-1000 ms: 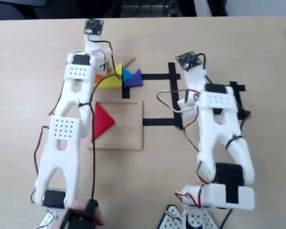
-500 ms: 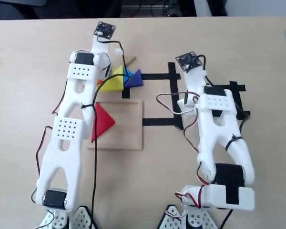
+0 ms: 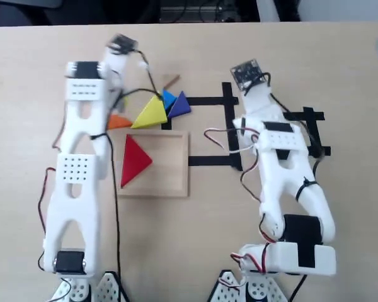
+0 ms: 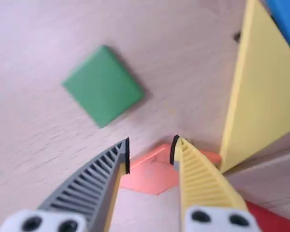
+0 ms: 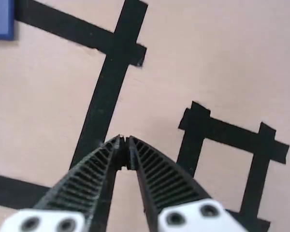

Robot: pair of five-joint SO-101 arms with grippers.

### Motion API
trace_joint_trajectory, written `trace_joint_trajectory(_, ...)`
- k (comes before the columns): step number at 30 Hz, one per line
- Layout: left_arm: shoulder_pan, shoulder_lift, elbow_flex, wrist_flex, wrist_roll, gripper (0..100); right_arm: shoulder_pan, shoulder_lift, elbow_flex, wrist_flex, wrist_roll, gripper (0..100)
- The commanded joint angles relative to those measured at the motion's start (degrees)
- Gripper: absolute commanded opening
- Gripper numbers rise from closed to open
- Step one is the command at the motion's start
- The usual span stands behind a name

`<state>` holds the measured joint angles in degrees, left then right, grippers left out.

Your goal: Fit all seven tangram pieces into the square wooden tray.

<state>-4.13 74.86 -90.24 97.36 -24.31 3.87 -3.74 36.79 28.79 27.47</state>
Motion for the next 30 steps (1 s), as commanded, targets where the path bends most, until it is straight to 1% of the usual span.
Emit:
trace_joint_trajectory(1,-7.69,-6.24,-5.14,2.55,8.53,17,-3.43,5.49,-18.51,7.82,0.09,1.1)
trace_joint_trajectory(3,-11.56,-7.21,-4.79,3.34,12.57,17,-4.04,12.35,-29.41,13.89,-0.7,1.1)
trace_joint_trajectory(5,-15.08,-6.77,-5.14,3.43,15.38,17,-4.22,19.47,-39.52,17.41,-0.79,1.1)
trace_joint_trajectory(9,-20.18,-6.77,-5.14,3.43,20.48,17,-4.84,32.92,-56.66,17.76,-0.53,1.1)
trace_joint_trajectory(11,-20.97,-6.42,-5.05,3.43,22.51,17,-6.59,39.78,-65.01,16.18,-0.26,1.1)
trace_joint_trajectory(14,-20.88,-6.24,-4.62,3.52,27.6,17,-9.49,50.77,-77.05,13.45,5.27,1.1)
trace_joint_trajectory(17,-20.35,-6.24,-2.33,3.52,32.44,17,-9.58,60.7,-88.31,11.87,7.21,1.1)
trace_joint_trajectory(22,-17.8,-6.24,2.77,3.52,33.14,17,-9.85,72.66,-106.15,16.26,10.29,1.1)
trace_joint_trajectory(28,-15.52,-6.95,3.21,3.25,32.62,17,-9.41,82.95,-124.53,20.13,9.93,1.1)
trace_joint_trajectory(30,-13.14,-6.51,-0.04,1.14,28.92,17,-9.14,85.49,-130.42,24.35,10.29,1.1)
